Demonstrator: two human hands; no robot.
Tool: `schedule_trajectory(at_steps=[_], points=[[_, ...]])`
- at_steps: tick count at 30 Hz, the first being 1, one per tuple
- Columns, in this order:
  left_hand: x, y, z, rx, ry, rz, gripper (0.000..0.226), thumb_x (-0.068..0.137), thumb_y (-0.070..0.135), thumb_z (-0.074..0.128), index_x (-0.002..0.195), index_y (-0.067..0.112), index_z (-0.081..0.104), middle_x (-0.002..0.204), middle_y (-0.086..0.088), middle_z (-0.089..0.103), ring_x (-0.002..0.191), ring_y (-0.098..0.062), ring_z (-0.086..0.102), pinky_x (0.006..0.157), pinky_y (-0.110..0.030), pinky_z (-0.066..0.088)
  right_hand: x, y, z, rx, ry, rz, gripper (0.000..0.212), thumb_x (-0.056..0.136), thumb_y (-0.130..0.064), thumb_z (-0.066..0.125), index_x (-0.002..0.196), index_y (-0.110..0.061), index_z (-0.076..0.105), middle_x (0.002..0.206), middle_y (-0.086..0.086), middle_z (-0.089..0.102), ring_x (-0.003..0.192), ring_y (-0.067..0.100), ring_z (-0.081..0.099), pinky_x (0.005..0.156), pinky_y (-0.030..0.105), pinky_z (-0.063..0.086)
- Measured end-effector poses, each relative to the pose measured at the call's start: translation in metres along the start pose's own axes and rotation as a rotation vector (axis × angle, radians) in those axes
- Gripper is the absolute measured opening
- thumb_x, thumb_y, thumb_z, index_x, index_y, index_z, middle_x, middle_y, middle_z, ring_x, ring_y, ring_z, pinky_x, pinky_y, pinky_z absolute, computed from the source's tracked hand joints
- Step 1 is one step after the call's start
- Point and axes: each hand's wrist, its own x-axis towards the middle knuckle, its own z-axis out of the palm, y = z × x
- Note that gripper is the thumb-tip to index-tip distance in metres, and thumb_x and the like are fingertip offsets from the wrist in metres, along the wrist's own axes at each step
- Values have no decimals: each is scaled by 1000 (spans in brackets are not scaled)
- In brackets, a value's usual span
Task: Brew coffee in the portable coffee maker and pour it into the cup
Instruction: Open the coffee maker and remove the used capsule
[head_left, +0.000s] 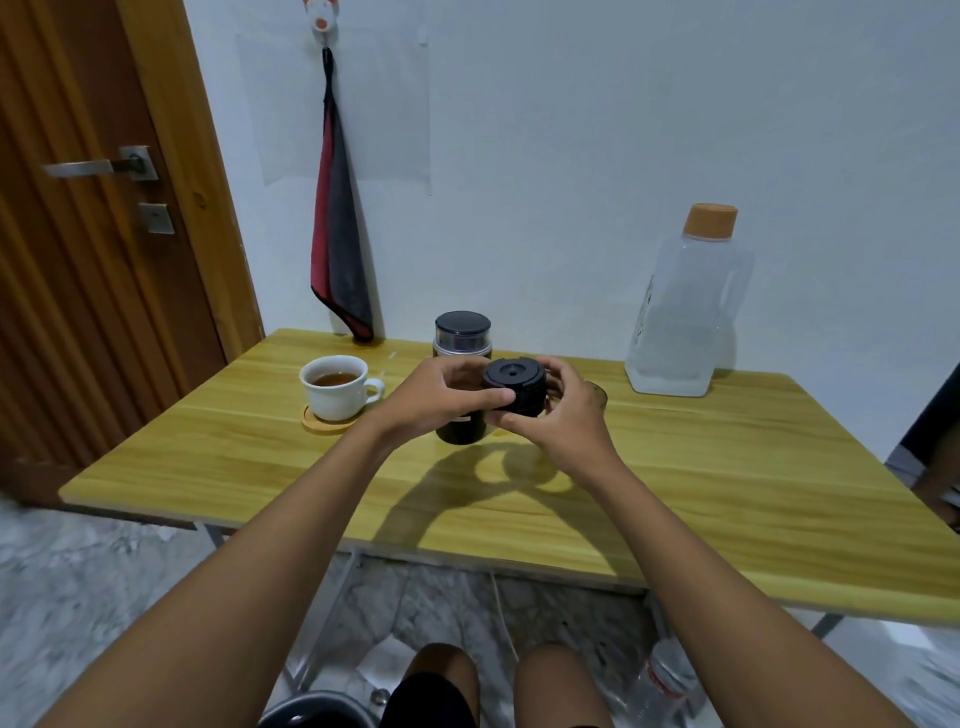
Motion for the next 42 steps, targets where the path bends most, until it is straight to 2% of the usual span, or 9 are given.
schedule_trajectory(at_steps=[4,10,15,19,26,30,33,36,42], points=[[0,4,2,-48,-15,-16,33,76,24,86,107,28,77,109,2,78,105,-9,72,92,-24,57,3,-1,-12,37,-169,-3,84,57,-48,88,130,-26,53,125,-8,65,122,9,59,105,37,48],[-1,3,-2,-32,-60,-46,47,69,32,87,114,26,76,112,-1,78,110,-15,70,105,-48,48,20,-22,-44,50,-270,-28,25,96,-20,63,120,-25,67,121,-14,68,113,0,62,105,31,47],[1,4,1,-58,-133,-61,47,67,32,87,113,31,78,114,-4,77,113,-19,69,107,-47,47,33,-37,-51,-169,-477,-52,32,89,-28,75,120,-32,66,116,-15,69,109,-3,62,97,26,47],[2,2,-1,-78,-150,-64,50,68,31,87,116,27,77,116,-6,76,114,-21,69,105,-42,47,41,-43,-55,-249,-551,-47,49,80,-35,82,126,-31,65,120,-12,69,115,-3,60,102,29,45],[5,-7,-2,-128,-164,-86,54,68,26,88,120,22,74,119,-9,75,116,-23,69,103,-35,52,46,-43,-47,-347,-500,-117,47,79,-33,83,122,-22,70,108,-9,73,102,-3,65,96,27,50],[5,-15,2,-160,-120,-93,46,72,17,87,116,23,74,116,-6,76,111,-18,70,88,-25,56,46,-39,-44,-237,-326,-152,30,81,-24,80,110,-20,75,100,-8,75,93,4,71,90,27,56],[4,-29,8,-125,-75,-141,52,76,6,85,124,16,66,121,-10,73,116,-22,67,95,-33,56,50,-34,-46,-177,-211,-147,25,83,-27,79,108,-23,75,97,-12,74,88,1,71,79,20,56],[-1,-44,14,-117,-52,-209,52,79,0,82,122,18,61,122,-6,70,113,-13,68,90,-24,55,51,-29,-46,-163,-147,-137,21,85,-30,77,106,-26,76,97,-13,74,88,-2,70,72,11,51],[-5,-63,24,-48,-31,-256,52,82,2,80,127,14,59,121,-1,68,113,-10,64,84,-14,52,48,-24,-45,-159,-81,-130,22,86,-30,74,107,-23,77,101,-6,75,94,6,70,79,24,58]])
